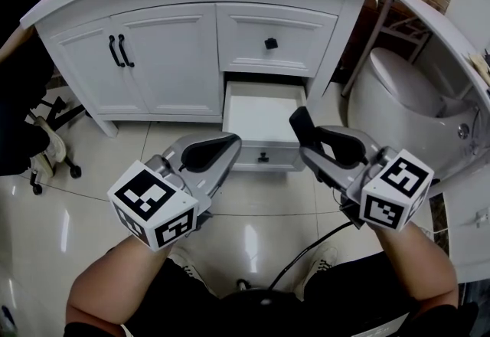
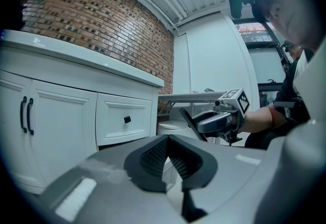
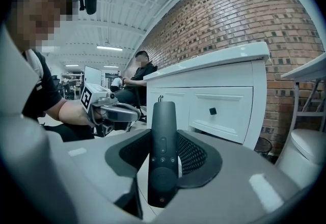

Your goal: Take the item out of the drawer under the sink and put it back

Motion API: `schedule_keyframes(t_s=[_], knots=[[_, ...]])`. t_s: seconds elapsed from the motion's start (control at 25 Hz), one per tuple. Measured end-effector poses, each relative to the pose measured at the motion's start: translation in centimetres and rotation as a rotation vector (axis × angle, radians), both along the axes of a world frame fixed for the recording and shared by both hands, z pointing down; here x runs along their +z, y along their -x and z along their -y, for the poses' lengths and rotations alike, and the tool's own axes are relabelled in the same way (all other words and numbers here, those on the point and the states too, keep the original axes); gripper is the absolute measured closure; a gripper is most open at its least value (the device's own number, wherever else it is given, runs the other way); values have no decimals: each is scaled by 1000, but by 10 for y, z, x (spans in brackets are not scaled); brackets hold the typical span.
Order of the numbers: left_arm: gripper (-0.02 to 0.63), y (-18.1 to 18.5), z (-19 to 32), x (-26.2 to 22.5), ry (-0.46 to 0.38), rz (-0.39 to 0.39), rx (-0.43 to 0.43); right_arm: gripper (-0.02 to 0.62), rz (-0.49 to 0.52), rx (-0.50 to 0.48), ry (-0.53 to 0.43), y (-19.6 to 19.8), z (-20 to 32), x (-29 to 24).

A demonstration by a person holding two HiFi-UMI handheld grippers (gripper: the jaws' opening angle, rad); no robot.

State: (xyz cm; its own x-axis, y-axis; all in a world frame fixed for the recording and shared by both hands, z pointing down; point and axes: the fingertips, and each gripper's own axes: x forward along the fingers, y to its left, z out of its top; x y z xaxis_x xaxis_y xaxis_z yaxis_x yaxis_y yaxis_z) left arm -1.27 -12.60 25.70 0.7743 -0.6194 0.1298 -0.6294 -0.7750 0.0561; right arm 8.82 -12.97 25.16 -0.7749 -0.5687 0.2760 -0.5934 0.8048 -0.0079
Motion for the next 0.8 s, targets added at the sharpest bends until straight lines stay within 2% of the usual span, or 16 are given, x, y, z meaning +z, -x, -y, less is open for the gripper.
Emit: schedule_keyframes(t_s=[0.2, 0.64, 0.8], knots=[[600, 3, 2, 2, 13, -5, -4, 431, -61, -9, -31, 4, 10, -3], [600, 8, 8, 4, 26, -19, -5, 431, -41, -8, -32, 14, 42, -30], [600, 11, 11, 4, 28, -23, -9, 431, -98, 1, -61, 18, 69, -28]])
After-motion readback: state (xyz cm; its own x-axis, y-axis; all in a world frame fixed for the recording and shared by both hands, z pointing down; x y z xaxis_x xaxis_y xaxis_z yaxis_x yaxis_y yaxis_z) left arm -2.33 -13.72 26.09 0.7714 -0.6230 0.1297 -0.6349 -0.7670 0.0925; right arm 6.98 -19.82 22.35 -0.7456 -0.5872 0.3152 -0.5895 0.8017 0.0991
